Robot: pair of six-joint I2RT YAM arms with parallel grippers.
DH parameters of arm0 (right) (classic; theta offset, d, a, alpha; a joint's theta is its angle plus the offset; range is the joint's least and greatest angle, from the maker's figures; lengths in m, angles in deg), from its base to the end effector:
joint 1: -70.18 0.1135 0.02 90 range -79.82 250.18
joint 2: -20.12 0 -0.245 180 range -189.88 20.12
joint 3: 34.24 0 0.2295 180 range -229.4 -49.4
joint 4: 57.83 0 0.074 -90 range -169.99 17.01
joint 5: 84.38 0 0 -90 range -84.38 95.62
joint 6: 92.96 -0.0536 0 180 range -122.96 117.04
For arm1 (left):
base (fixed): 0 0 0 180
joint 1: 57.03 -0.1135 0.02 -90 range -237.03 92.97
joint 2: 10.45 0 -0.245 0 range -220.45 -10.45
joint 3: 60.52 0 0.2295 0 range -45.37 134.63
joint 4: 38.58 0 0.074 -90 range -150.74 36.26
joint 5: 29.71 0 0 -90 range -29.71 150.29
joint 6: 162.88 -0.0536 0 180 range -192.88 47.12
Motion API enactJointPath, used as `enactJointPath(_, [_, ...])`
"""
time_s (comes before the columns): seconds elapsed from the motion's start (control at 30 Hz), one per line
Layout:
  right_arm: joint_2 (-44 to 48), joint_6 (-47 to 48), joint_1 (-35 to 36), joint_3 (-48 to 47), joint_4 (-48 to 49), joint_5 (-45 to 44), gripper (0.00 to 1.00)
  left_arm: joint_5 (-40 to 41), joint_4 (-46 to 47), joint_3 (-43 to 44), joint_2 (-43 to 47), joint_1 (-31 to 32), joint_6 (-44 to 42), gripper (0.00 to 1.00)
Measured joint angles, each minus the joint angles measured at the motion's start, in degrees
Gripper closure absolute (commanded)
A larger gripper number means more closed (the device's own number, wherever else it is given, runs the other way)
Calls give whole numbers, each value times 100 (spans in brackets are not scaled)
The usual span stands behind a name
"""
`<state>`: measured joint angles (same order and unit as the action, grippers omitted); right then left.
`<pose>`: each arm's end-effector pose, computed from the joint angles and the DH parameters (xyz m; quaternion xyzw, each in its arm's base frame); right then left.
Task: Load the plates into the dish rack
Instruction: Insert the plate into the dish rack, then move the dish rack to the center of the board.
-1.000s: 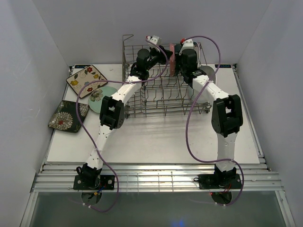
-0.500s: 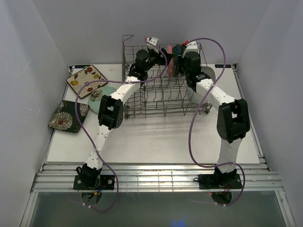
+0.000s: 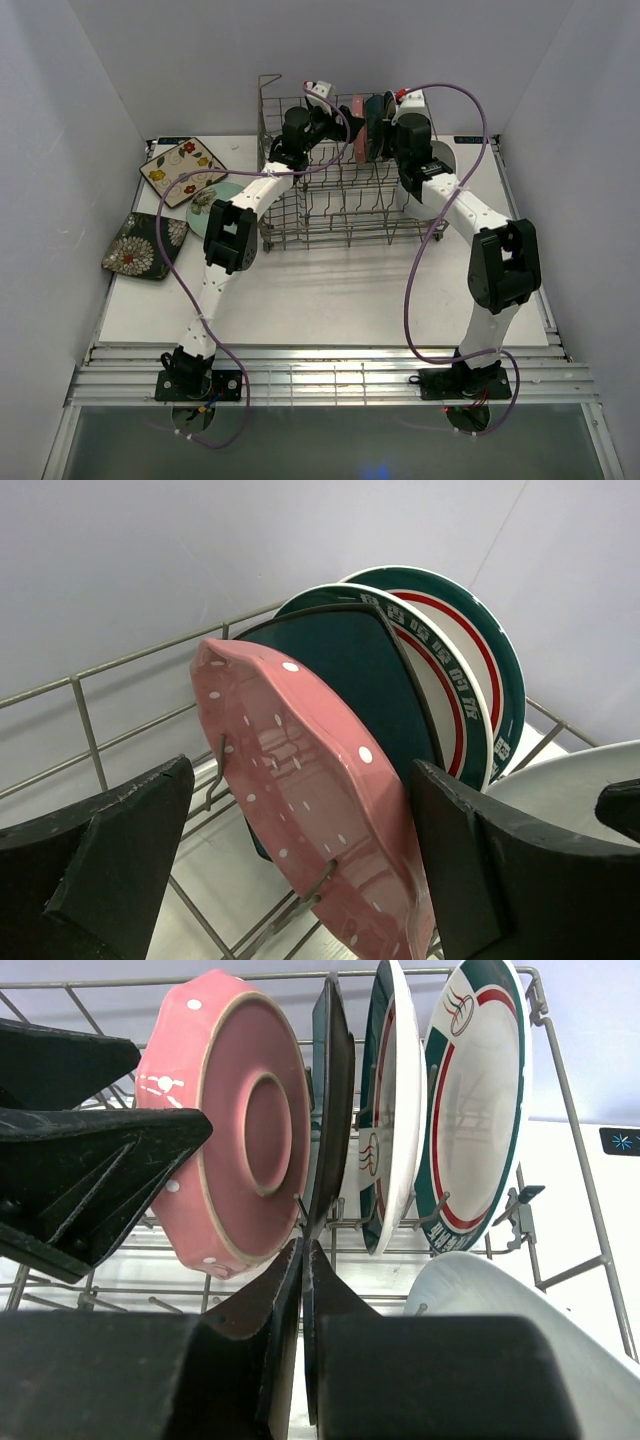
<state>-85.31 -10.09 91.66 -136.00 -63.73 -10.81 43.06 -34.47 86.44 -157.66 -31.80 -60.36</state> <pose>0.4130 0.1462 0.3141 -0.0029 0.7614 0.0522 0.6462 0.5182 -0.2617 0.2536 0.1835 0.6589 -0.3305 0.6503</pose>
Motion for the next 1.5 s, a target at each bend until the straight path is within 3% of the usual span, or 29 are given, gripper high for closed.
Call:
enactJointPath(0.67, [203,-2,-4,350,37,24,92,-501,35,-997,575,-33,157,2])
enactJointPath(1.27, [540,-22,-9,706,-2,168,92,-916,-96,-3080,2750,-90,98,2])
enactJointPath(1.37, [717,-22,-9,828,-17,247,90,-1008,-306,-3250,3130,-105,13,2])
enactJointPath(1.5, [1047,-26,-9,1025,-57,474,77,-901,-1003,-3268,3679,-114,-256,2])
